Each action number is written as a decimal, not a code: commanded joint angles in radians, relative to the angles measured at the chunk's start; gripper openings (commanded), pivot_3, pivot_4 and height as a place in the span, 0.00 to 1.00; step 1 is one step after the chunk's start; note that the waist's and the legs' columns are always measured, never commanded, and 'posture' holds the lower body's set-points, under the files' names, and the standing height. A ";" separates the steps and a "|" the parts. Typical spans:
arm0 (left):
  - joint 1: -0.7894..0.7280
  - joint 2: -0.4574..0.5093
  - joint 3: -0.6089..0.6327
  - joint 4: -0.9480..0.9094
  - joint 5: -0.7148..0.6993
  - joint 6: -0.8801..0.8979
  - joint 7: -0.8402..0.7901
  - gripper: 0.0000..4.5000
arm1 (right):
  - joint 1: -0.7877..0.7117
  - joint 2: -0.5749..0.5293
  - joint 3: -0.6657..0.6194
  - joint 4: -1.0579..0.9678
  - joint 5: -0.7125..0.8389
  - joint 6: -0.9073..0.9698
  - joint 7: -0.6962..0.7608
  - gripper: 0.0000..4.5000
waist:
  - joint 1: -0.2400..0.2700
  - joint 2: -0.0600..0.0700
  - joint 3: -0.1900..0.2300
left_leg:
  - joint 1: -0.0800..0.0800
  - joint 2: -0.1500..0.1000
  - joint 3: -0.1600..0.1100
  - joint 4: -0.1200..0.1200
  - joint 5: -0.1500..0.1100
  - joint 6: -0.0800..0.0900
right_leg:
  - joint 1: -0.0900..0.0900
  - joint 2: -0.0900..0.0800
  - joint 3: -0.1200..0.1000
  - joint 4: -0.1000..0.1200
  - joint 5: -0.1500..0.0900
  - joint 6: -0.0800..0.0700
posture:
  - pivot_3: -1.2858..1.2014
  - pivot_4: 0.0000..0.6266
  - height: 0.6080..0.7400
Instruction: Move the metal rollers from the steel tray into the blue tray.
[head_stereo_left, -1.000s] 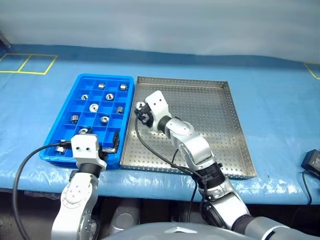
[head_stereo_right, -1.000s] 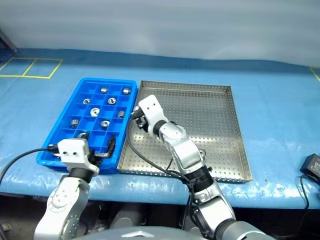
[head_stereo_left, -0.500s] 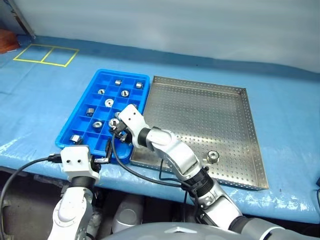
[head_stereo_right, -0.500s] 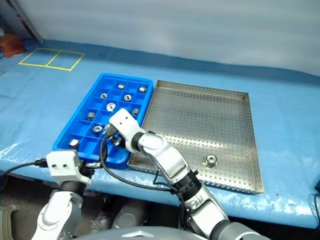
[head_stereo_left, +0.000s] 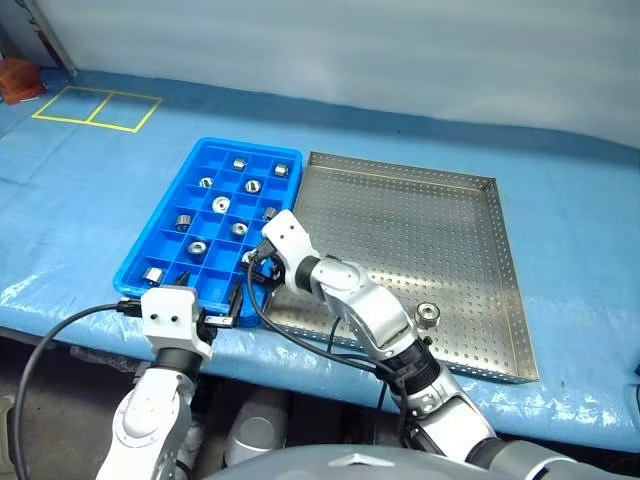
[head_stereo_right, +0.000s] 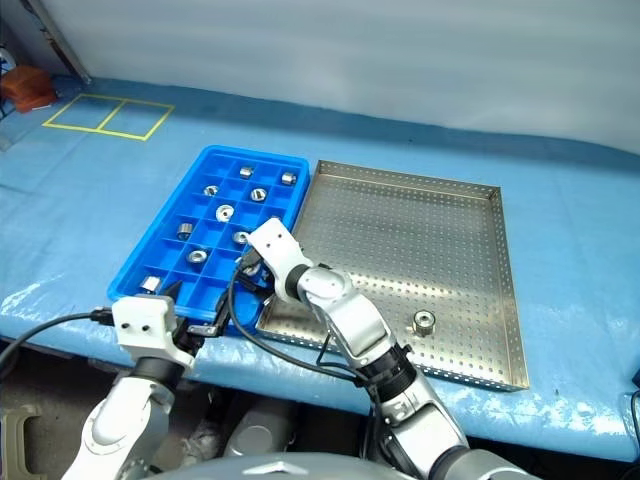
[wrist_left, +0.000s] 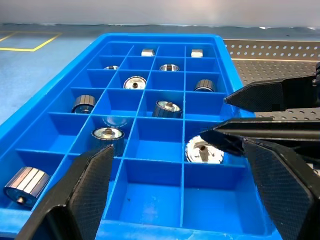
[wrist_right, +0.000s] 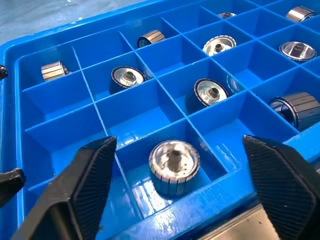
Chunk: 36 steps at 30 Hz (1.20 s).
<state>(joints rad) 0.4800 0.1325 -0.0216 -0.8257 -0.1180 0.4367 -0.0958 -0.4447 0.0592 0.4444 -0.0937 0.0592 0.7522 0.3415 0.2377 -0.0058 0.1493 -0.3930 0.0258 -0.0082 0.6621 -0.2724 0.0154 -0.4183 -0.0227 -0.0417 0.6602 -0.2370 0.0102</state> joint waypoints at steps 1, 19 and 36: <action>-0.024 0.020 -0.010 -0.010 -0.012 0.005 -0.026 1.00 | 0.017 -0.005 -0.047 -0.093 0.013 0.022 -0.021 1.00 | -0.003 0.000 0.000 | 0.000 0.000 0.000 0.000 0.000 0.000 | 0.000 0.000 0.000 0.000 0.000 0.000 | 0.66 0.24 1.00; -0.223 0.162 -0.106 0.124 -0.100 0.079 -0.244 1.00 | 0.289 -0.182 -0.345 -0.552 0.017 0.357 -0.166 1.00 | -0.193 0.001 0.000 | 0.001 0.000 0.001 0.000 0.000 0.000 | 0.001 -0.001 0.003 0.000 0.003 -0.005 | 0.55 0.24 1.00; -0.245 0.216 -0.174 0.132 -0.104 0.112 -0.298 1.00 | 0.483 -0.222 -0.331 -0.573 0.037 0.448 -0.202 1.00 | -0.220 0.000 0.000 | 0.005 0.002 0.004 0.000 0.000 0.000 | 0.004 -0.003 0.006 0.000 0.001 0.001 | 0.55 0.24 1.00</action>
<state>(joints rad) 0.2295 0.3488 -0.1921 -0.6656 -0.2154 0.5460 -0.3980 0.0264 -0.1535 0.1108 -0.6662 0.0977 1.2019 0.1446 0.0179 -0.0054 0.1493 -0.3876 0.0275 -0.0045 0.6624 -0.2723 0.0155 -0.4142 -0.0257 -0.0353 0.6603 -0.2365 0.0118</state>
